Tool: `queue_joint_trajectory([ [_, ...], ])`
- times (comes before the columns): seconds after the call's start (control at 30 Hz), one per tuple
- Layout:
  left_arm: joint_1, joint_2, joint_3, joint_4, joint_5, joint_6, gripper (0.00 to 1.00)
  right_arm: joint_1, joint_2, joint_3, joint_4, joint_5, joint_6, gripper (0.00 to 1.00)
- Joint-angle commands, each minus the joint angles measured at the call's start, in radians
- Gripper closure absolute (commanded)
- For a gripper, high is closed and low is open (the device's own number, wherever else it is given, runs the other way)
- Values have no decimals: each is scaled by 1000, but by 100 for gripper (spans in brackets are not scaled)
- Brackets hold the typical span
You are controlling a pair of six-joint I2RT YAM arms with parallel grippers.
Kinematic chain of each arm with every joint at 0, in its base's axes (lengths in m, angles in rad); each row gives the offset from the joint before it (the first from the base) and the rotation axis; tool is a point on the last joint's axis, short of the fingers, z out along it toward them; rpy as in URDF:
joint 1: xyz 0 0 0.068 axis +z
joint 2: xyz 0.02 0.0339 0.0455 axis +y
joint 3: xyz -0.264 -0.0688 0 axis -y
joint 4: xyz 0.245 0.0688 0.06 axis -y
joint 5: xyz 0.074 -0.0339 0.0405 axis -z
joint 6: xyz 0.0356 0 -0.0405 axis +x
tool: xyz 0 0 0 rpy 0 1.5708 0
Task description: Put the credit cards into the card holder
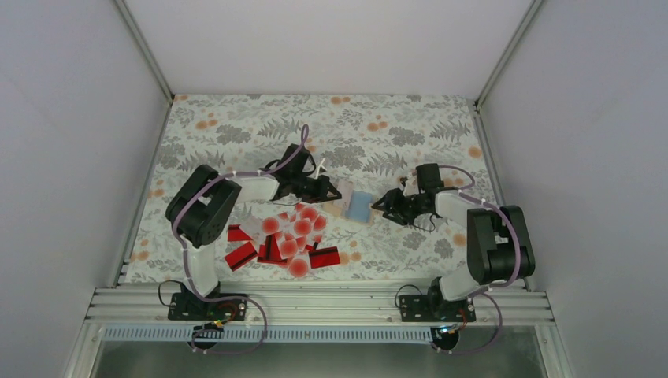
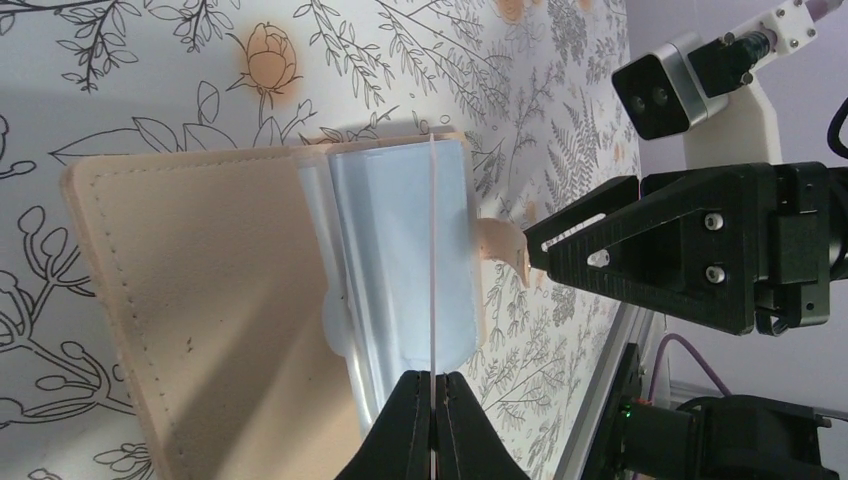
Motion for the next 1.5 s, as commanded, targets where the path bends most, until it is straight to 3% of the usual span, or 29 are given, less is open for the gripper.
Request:
queue_joint_trajectory([
  [0.0,-4,39,16,-11,-6,36,98,-16,20,-14,43,-27,-28,51],
  [0.93,-20,135,104,-124,40,45,98,-23,88,-23,74,-60,-65,53],
  [1.47,-15,59,147,-361,30,90,98,-25,128,-19,71,-74,-95,54],
])
